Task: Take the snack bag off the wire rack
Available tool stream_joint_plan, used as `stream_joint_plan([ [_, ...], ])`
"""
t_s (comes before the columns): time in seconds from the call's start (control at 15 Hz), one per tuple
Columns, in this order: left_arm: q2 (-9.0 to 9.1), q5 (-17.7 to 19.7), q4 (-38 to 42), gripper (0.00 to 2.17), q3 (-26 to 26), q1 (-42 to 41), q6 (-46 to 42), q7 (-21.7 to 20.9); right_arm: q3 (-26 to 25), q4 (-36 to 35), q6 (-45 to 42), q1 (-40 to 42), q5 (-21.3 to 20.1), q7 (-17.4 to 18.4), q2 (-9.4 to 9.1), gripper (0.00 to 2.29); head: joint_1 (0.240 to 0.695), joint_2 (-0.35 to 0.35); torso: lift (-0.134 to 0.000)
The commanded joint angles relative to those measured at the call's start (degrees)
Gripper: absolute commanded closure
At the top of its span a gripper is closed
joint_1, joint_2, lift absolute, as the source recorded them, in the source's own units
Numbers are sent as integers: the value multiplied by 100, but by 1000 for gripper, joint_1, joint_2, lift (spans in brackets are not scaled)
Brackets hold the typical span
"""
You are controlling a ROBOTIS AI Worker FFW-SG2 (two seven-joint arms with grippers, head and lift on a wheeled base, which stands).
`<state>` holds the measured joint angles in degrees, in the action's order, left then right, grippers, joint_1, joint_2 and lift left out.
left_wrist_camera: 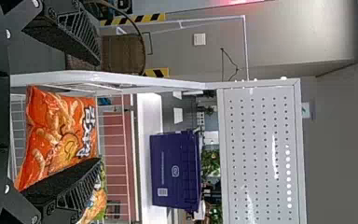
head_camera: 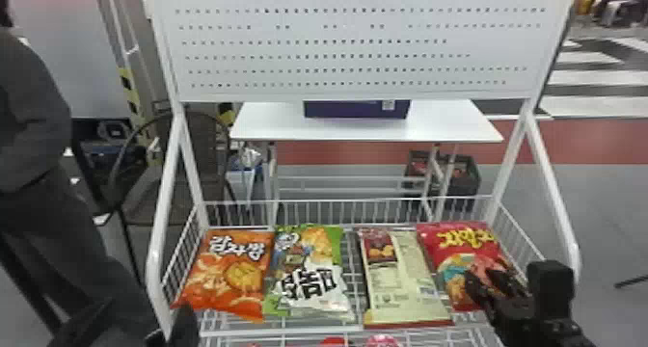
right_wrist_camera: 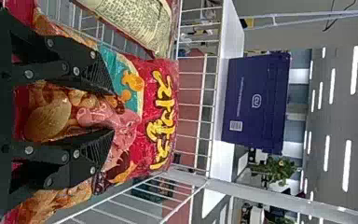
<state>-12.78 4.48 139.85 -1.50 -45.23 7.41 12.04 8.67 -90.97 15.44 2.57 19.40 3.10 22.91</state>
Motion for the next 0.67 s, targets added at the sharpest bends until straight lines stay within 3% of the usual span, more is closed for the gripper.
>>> stream_joint_plan([
  [0.0, -5, -9, 34, 164, 0, -21, 29, 0, -41, -175, 16, 60, 64, -29, -14, 2219, 499, 0, 0],
  [0.33, -23, -9, 77, 164, 0, -30, 29, 0, -252, -1098, -1, 438, 266, -29, 21, 2223, 499, 0, 0],
  [0.6, -41, 0, 121, 164, 0, -38, 11, 0, -700, -2495, 526, 1229, 266, 121, 153, 2223, 499, 0, 0],
])
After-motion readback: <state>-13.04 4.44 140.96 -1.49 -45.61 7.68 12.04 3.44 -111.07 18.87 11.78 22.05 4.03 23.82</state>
